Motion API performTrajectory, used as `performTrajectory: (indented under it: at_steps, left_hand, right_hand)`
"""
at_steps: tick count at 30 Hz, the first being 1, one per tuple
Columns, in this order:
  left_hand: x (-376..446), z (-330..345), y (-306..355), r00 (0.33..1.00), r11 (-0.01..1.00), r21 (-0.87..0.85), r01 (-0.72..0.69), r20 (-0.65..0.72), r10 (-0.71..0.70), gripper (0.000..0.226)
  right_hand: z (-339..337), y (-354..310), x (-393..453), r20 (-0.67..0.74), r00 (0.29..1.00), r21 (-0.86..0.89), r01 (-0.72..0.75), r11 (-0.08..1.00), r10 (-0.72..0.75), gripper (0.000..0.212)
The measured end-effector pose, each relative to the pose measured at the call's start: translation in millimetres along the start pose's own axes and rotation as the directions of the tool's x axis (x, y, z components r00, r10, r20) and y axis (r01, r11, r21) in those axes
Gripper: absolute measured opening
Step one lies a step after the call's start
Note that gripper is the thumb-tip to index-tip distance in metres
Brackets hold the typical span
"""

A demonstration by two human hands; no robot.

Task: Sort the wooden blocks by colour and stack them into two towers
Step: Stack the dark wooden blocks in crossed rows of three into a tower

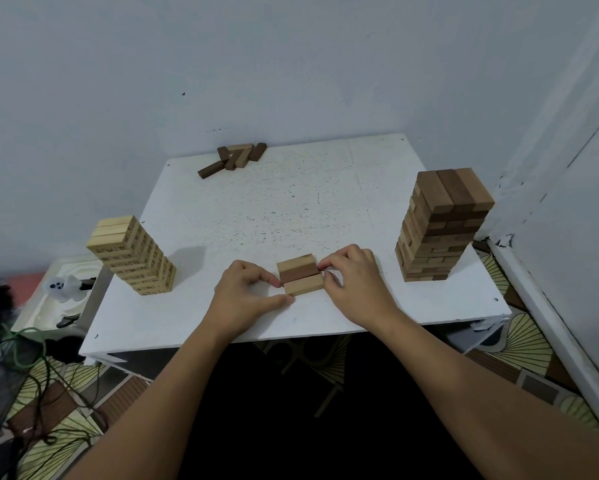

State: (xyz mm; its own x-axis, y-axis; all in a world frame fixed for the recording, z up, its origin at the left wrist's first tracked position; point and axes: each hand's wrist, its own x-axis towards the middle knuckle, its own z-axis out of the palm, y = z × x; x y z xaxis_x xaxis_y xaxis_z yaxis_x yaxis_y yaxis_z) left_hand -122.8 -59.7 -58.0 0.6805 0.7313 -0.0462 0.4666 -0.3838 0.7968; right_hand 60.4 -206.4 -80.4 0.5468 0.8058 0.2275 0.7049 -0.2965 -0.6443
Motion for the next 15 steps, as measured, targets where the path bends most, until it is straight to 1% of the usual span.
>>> performTrajectory:
  at_steps: [3, 8, 10, 12, 15]
  left_hand:
    - [0.4, 0.8, -0.4, 1.000, 1.000, 0.013, -0.009, -0.016, 0.010, 0.037]
    - [3.1, 1.3, -4.0, 0.999, 0.999, 0.029, -0.023, -0.028, 0.024, 0.058]
    - [3.9, -0.3, -4.0, 1.000, 0.999, 0.050, -0.018, 0.007, 0.018, 0.073]
    - [5.9, -1.4, -3.3, 0.999, 0.997, 0.074, -0.004, 0.041, 0.001, 0.086]
    - [8.0, -1.2, -2.9, 0.998, 0.996, 0.092, 0.015, 0.052, -0.019, 0.090]
  right_hand:
    - [0.1, 0.3, -0.6, 0.003, 1.000, 0.011, 0.000, 1.000, 0.000, 0.021]
    - [-1.1, 0.0, -0.6, 0.017, 1.000, 0.018, -0.026, 0.999, 0.026, 0.024]
    - [-4.1, -2.7, 0.0, 0.045, 0.998, 0.040, -0.053, 0.998, 0.051, 0.032]
    - [-8.5, -5.6, 0.9, 0.120, 0.990, 0.053, -0.076, 0.996, 0.069, 0.044]
    - [-12.6, -7.7, 2.9, 0.249, 0.966, -0.001, -0.075, 0.997, 0.073, 0.069]
